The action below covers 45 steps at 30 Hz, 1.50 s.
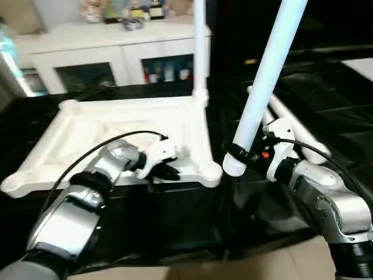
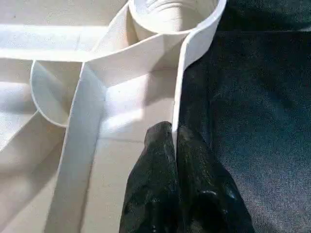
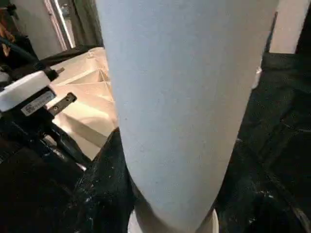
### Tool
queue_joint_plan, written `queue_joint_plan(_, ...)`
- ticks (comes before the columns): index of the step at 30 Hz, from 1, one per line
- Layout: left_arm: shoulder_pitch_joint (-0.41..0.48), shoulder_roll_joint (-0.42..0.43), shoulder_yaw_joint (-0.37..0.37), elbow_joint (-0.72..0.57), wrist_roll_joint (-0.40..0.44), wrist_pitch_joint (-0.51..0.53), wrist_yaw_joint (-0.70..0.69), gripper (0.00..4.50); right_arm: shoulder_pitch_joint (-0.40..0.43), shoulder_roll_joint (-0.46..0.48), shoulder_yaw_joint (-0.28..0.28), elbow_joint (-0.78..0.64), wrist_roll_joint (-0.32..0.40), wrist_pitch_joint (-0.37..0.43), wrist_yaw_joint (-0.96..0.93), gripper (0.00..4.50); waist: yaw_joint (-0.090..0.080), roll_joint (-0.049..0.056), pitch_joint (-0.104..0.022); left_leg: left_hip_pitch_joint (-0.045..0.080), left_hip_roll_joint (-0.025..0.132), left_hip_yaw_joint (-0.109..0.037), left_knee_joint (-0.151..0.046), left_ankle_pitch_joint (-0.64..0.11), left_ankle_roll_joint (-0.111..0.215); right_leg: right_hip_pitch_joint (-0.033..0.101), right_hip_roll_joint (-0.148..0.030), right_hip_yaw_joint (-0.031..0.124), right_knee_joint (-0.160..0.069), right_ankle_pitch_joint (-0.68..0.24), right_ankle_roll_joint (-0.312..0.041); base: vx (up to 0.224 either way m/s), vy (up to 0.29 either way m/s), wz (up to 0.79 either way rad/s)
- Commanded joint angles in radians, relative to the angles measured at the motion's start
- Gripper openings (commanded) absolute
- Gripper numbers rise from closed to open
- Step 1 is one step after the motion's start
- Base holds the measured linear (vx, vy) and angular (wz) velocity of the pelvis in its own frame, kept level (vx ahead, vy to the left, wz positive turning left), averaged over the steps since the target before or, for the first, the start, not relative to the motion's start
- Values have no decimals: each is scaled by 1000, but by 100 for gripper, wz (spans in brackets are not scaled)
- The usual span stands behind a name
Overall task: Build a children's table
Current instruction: Insert table leg to table base
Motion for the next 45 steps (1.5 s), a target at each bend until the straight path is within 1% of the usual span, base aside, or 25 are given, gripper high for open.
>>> queue_joint_plan(1, 132, 44, -10, -92, 13, 94, 10, 0, -37, 16, 14, 18, 10, 0, 6, 186, 3, -34, -37, -15, 31, -36, -91, -412, 11, 36, -71, 29, -94, -629, -81, 0, 0, 0)
queue_joint_plan(2, 162, 56, -8, -155, 14, 116, 13, 0, -42, 20, 16, 24, 11, 1, 8, 186, -2, -38, -37, -19, 37, -38, -96, -415, 7, 36, -73, 31, -92, -619, -85, -2, 17, -18)
queue_joint_plan(3, 171, 59, -8, -175, 15, 124, 14, 0, -43, 21, 17, 25, 11, 1, 9, 186, -11, -31, -32, -16, 32, -36, -94, -435, 7, 27, -67, 29, -101, -633, -81, 0, 0, 0)
queue_joint_plan(4, 191, 65, -7, -219, 16, 142, 17, 0, -46, 24, 20, 28, 11, 0, 10, 186, -13, -33, -33, -3, 30, -34, -89, -453, 4, 19, -68, 31, -106, -652, -78, 0, 0, 0)
queue_joint_plan(5, 216, 70, -5, -276, 13, 163, 13, 0, -48, 26, 23, 34, 10, -2, 13, 186, -14, -38, -34, -5, 28, -32, -90, -444, 7, 21, -66, 31, -108, -647, -79, 0, 0, 0)
queue_joint_plan(6, 264, 76, -7, -397, 7, 202, 10, 0, -52, 32, 28, 43, 6, -8, 16, 186, -11, -32, -35, -8, 34, -34, -96, -427, 5, 24, -67, 35, -103, -605, -93, 0, 0, 0)
queue_joint_plan(7, 265, 76, -7, -398, 7, 202, 10, 0, -52, 32, 28, 43, 6, -8, 16, 186, -11, -35, -38, -10, 39, -33, -99, -408, 4, 25, -65, 39, -97, -544, -113, 0, 0, 0)
queue_joint_plan(8, 279, 78, -10, -441, 6, 208, 12, 0, -55, 34, 29, 47, 5, -10, 18, 186, -9, -37, -37, -8, 37, -28, -97, -401, 9, 20, -61, 41, -98, -524, -120, 0, 0, 0)
queue_joint_plan(9, 284, 80, -11, -461, 6, 210, 13, 0, -56, 35, 30, 48, 4, -10, 19, 186, -4, -38, -41, -3, 37, -22, -94, -375, 12, 19, -60, 47, -92, -468, -146, 0, 0, 0)
queue_joint_plan(10, 289, 81, -11, -476, 7, 211, 15, 0, -58, 36, 30, 50, 4, -11, 20, 186, 3, -37, -45, -7, 38, -20, -93, -332, 17, 25, -60, 50, -83, -402, -167, 0, 0, 0)
queue_joint_plan(13, 298, 82, 1, -550, 14, 219, 63, 0, -68, 41, 29, 66, -3, -25, 21, 186, 17, -29, -50, -7, 38, -11, -88, -244, 30, 32, -57, 53, -68, -251, -210, 52, -9, 3)
queue_joint_plan(14, 300, 83, 6, -570, 20, 225, 83, 0, -71, 43, 28, 70, -5, -29, 21, 186, 19, -33, -51, -11, 35, -10, -85, -221, 36, 37, -57, 52, -65, -224, -216, 51, -14, 1)
queue_joint_plan(15, 300, 80, 15, -590, 21, 242, 104, 48, -72, 43, 28, 71, -7, -33, 21, 186, 25, -25, -56, -10, 35, -9, -82, -177, 43, 40, -57, 52, -57, -165, -230, 0, 0, 0)
queue_joint_plan(17, 297, 79, 22, -601, 16, 254, 107, 48, -71, 44, 27, 70, -10, -37, 17, 186, 33, -25, -60, -12, 34, -7, -75, -125, 58, 41, -53, 51, -49, -88, -248, 0, 0, 0)
queue_joint_plan(18, 301, 87, 32, -643, -9, 279, 79, 67, -68, 44, 25, 68, -14, -40, 13, 186, 40, -19, -61, -10, 33, -5, -73, -110, 65, 39, -51, 51, -46, -62, -256, 0, 0, 0)
queue_joint_plan(19, 303, 90, 34, -654, -16, 284, 70, 80, -67, 44, 24, 67, -14, -40, 12, 186, 42, -22, -61, -13, 34, -7, -73, -99, 67, 42, -52, 51, -41, -40, -264, 0, 0, 0)
queue_joint_plan(20, 308, 101, 36, -684, -26, 292, 50, 80, -63, 46, 22, 63, -11, -37, 10, 186, 42, -18, -60, -13, 34, -7, -73, -104, 67, 40, -50, 50, -43, -44, -265, 0, 0, 0)
queue_joint_plan(23, 317, 124, 38, -743, -44, 308, 14, 110, -57, 48, 18, 52, -1, -31, 13, 186, 40, -17, -55, -9, 36, -6, -78, -159, 52, 38, -49, 50, -48, -99, -263, 0, 0, 0)
queue_joint_plan(24, 317, 139, 45, -784, -57, 324, 0, 120, -51, 50, 16, 45, 5, -28, 14, 186, 41, -13, -53, -6, 36, -5, -79, -179, 43, 36, -49, 51, -50, -123, -258, 0, 0, 0)
queue_joint_plan(28, 306, 159, 56, -849, -87, 321, -11, 146, -42, 50, 14, 40, 7, -26, 15, 186, 45, -13, -49, -5, 36, -5, -82, -211, 22, 35, -48, 52, -54, -169, -246, 0, 0, 0)
queue_joint_plan(30, 297, 163, 59, -865, -92, 297, -11, 165, -37, 50, 13, 41, 5, -28, 14, 186, 46, -14, -49, -5, 36, -6, -82, -215, 17, 35, -48, 52, -54, -179, -239, 0, 0, 0)
queue_joint_plan(33, 295, 166, 52, -876, -99, 319, -23, 181, -32, 54, 14, 33, 7, -24, 10, 186, 46, -17, -51, -7, 34, -6, -80, -194, 18, 37, -48, 52, -51, -160, -233, 0, 0, 0)
queue_joint_plan(39, 286, 155, 33, -839, -102, 310, -25, 183, -31, 60, 17, 31, 7, -21, 6, 186, 44, -15, -53, -8, 32, -5, -77, -174, 26, 38, -47, 51, -50, -143, -236, 0, 0, 0)
queue_joint_plan(44, 257, 143, 1, -764, -82, 280, -18, 183, -27, 59, 20, 28, 5, -20, 4, 186, 44, -11, -54, -7, 31, -6, -77, -184, 20, 38, -47, 51, -50, -145, -234, 0, 0, 0)
queue_joint_plan(45, 240, 133, -7, -713, -69, 250, -7, 183, -26, 59, 20, 29, 4, -21, 4, 186, 44, -13, -54, -7, 30, -6, -76, -183, 21, 39, -47, 51, -50, -137, -235, 0, 0, 0)
